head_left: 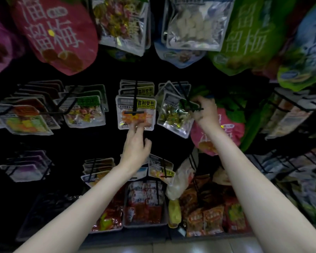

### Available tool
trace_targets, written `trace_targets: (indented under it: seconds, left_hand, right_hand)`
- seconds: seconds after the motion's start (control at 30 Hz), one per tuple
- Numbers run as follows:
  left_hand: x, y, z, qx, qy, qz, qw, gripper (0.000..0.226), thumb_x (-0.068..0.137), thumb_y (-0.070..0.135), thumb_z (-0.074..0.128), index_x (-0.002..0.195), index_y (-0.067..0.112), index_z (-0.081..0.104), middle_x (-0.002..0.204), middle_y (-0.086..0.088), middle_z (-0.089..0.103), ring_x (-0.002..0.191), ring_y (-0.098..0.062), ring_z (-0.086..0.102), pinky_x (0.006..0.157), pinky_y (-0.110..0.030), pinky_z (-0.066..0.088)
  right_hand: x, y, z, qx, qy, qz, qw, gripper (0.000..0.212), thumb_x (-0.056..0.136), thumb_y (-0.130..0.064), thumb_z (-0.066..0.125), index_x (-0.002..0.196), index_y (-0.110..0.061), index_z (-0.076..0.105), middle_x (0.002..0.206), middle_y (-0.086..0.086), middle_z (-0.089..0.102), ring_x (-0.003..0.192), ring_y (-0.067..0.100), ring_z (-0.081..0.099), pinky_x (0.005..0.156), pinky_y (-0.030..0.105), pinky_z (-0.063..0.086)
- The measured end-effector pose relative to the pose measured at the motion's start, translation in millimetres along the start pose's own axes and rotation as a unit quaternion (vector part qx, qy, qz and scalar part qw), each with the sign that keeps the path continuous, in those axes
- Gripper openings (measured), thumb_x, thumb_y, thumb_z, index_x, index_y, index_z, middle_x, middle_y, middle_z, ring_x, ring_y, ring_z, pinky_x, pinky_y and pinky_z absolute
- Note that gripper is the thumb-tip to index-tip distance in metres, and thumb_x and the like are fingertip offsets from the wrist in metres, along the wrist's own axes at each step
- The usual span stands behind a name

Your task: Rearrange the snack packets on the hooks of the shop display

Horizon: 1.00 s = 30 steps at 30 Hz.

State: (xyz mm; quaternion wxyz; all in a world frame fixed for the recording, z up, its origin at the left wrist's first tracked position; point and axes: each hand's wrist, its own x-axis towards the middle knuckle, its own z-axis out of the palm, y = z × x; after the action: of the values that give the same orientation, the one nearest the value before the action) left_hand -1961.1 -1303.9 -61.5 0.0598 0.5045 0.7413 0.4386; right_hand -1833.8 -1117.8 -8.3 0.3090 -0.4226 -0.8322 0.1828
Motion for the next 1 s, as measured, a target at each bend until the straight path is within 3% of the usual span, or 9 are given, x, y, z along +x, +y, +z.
trace_targets:
  seconds: [0.1, 0.17, 0.33, 0.43, 0.53, 0.63, 0.77, 0.87, 1.0]
  left_hand:
    - [2, 9, 10, -0.004, 0.014, -0.022, 1.000, 0.036, 0.092, 0.005, 0.047, 0.127, 0.015, 0.045, 0.137, -0.006, 0.032, 0.119, -0.022, 0.044, 0.093, -0.026, 0.039]
    - [3, 14, 16, -0.016, 0.030, -0.020, 0.999, 0.036, 0.091, 0.003, 0.048, 0.125, 0.016, 0.046, 0.134, -0.004, 0.035, 0.117, -0.020, 0.045, 0.092, -0.024, 0.040]
    - [4, 25, 21, -0.056, 0.019, 0.000, 0.998, 0.035, 0.093, 0.011, 0.051, 0.125, 0.022, 0.043, 0.128, 0.007, 0.040, 0.098, 0.010, 0.040, 0.078, 0.002, 0.030]
    - [1, 27, 20, -0.152, -0.023, 0.007, 0.988, 0.036, 0.095, 0.024, 0.051, 0.127, 0.031, 0.036, 0.125, 0.022, 0.044, 0.105, 0.020, 0.043, 0.087, -0.007, 0.038]
    - [0, 19, 17, -0.234, -0.002, -0.040, 0.971, 0.032, 0.096, 0.027, 0.050, 0.126, 0.031, 0.038, 0.124, 0.018, 0.048, 0.115, -0.001, 0.049, 0.093, -0.021, 0.044]
    - [-5, 12, 7, -0.314, -0.030, -0.109, 0.943, 0.025, 0.097, 0.017, 0.044, 0.117, 0.033, 0.049, 0.113, 0.010, 0.062, 0.100, -0.008, 0.061, 0.078, -0.023, 0.053]
    - [-13, 0, -16, -0.397, -0.102, -0.194, 0.891, 0.022, 0.098, 0.009, 0.038, 0.107, 0.012, 0.058, 0.068, 0.008, 0.069, 0.061, -0.002, 0.064, 0.063, -0.017, 0.051]
    - [-16, -16, -42, -0.361, -0.108, -0.187, 0.907, 0.017, 0.091, 0.010, 0.050, 0.099, 0.013, 0.065, 0.086, 0.003, 0.073, 0.081, -0.011, 0.068, 0.070, -0.020, 0.054]
    - [-18, -37, -81, -0.289, -0.051, -0.172, 0.940, 0.013, 0.089, 0.009, 0.057, 0.088, 0.016, 0.068, 0.078, 0.007, 0.072, 0.074, -0.005, 0.066, 0.066, -0.015, 0.051]
  right_hand:
    - [-4, 4, -6, 0.055, -0.036, -0.011, 0.998, 0.029, 0.086, -0.009, 0.062, 0.114, -0.011, 0.064, 0.115, 0.016, 0.061, 0.113, 0.032, 0.050, 0.089, 0.035, 0.040]
    - [-12, 3, -14, 0.086, -0.037, -0.026, 0.995, 0.023, 0.087, -0.009, 0.060, 0.110, -0.008, 0.066, 0.109, 0.011, 0.063, 0.105, 0.024, 0.053, 0.083, 0.029, 0.040]
    - [-46, 13, -37, 0.111, -0.035, -0.089, 0.989, 0.016, 0.087, -0.013, 0.063, 0.102, -0.007, 0.068, 0.094, -0.007, 0.061, 0.090, 0.007, 0.053, 0.069, 0.016, 0.032]
    - [-61, 13, -43, 0.120, -0.049, -0.157, 0.979, 0.013, 0.085, -0.007, 0.065, 0.097, -0.006, 0.070, 0.091, -0.010, 0.061, 0.086, 0.002, 0.054, 0.073, 0.005, 0.035]
    - [-74, 18, -35, 0.109, -0.102, -0.188, 0.971, 0.013, 0.085, -0.006, 0.064, 0.096, -0.008, 0.070, 0.088, -0.012, 0.061, 0.082, -0.005, 0.054, 0.073, 0.002, 0.036]
    - [-81, 21, -22, 0.136, -0.110, -0.161, 0.971, 0.016, 0.085, -0.006, 0.065, 0.099, -0.009, 0.071, 0.088, -0.018, 0.060, 0.084, -0.017, 0.053, 0.074, 0.000, 0.036]
    - [-77, 5, -7, 0.201, -0.097, -0.113, 0.968, 0.018, 0.085, -0.008, 0.064, 0.097, -0.021, 0.068, 0.088, -0.026, 0.059, 0.083, -0.018, 0.055, 0.078, 0.005, 0.042]
    - [-75, -14, 6, 0.261, -0.101, -0.085, 0.956, 0.022, 0.087, -0.007, 0.062, 0.091, -0.028, 0.064, 0.087, -0.021, 0.063, 0.081, -0.012, 0.059, 0.077, 0.012, 0.047]
    - [-81, -45, 37, 0.376, -0.123, 0.005, 0.918, 0.024, 0.088, -0.002, 0.059, 0.086, -0.026, 0.062, 0.068, -0.016, 0.066, 0.063, -0.003, 0.058, 0.062, 0.014, 0.044]
